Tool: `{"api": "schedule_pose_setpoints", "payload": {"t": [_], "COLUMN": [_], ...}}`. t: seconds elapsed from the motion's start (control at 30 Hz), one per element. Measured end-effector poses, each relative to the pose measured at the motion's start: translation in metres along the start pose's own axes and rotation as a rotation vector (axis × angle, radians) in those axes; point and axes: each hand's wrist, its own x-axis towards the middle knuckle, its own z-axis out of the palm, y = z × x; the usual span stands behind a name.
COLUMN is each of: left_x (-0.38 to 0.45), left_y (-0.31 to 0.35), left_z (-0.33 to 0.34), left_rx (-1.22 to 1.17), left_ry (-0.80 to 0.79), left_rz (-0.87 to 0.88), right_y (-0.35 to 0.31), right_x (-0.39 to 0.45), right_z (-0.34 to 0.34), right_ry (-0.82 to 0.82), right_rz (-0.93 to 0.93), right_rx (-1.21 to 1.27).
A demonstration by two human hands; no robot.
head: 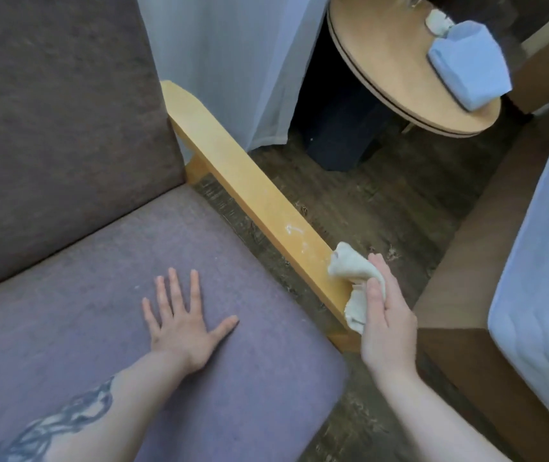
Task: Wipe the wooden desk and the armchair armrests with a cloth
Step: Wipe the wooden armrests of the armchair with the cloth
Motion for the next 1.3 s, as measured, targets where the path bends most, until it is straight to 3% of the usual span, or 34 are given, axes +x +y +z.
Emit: {"api": "schedule_pose_setpoints", "payload": {"t": [0.13, 0.23, 0.33, 0.43, 0.5, 0.6, 0.7, 0.8, 0.9, 1.13, 1.3], "left_x": [0.005, 0.005, 0.006, 0.007, 0.006, 0.004, 0.004, 0.002, 0.0, -0.007, -0.011], "left_y": [-0.002, 0.001, 0.001, 0.0, 0.0, 0.002, 0.002, -0.001, -0.004, -0.008, -0.008], "left_z": [-0.013, -0.017, -0.012, -0.009, -0.012, -0.016, -0.016, -0.011, -0.001, 0.028, 0.024], "left_rx": [0.031, 0.071, 0.115, 0.121, 0.112, 0.079, 0.054, 0.035, 0.008, 0.117, 0.091], "left_ry": [-0.199, -0.234, -0.229, -0.196, -0.207, -0.231, -0.238, -0.179, -0.063, 0.311, 0.361], "left_rz": [-0.033, -0.074, -0.107, -0.114, -0.102, -0.068, -0.061, -0.033, 0.0, 0.063, 0.097], "right_y": [-0.012, -0.046, -0.091, -0.115, -0.108, -0.06, 0.001, 0.011, -0.027, -0.125, -0.067], "right_x": [-0.013, 0.0, 0.035, 0.057, 0.055, 0.029, -0.004, -0.015, 0.019, 0.123, 0.086], "right_z": [0.048, 0.087, 0.126, 0.152, 0.141, 0.094, 0.043, 0.035, 0.065, 0.144, 0.087], "right_ry": [0.114, 0.208, 0.171, 0.05, -0.043, -0.205, -0.241, -0.245, -0.208, -0.244, -0.289], "right_rz": [0.049, 0.229, 0.3, 0.142, -0.074, -0.459, -0.517, -0.348, -0.301, -0.522, -0.66], "right_rx": [-0.188, -0.173, -0.132, -0.264, -0.403, -0.595, -0.684, -0.698, -0.656, -0.655, -0.722]}}
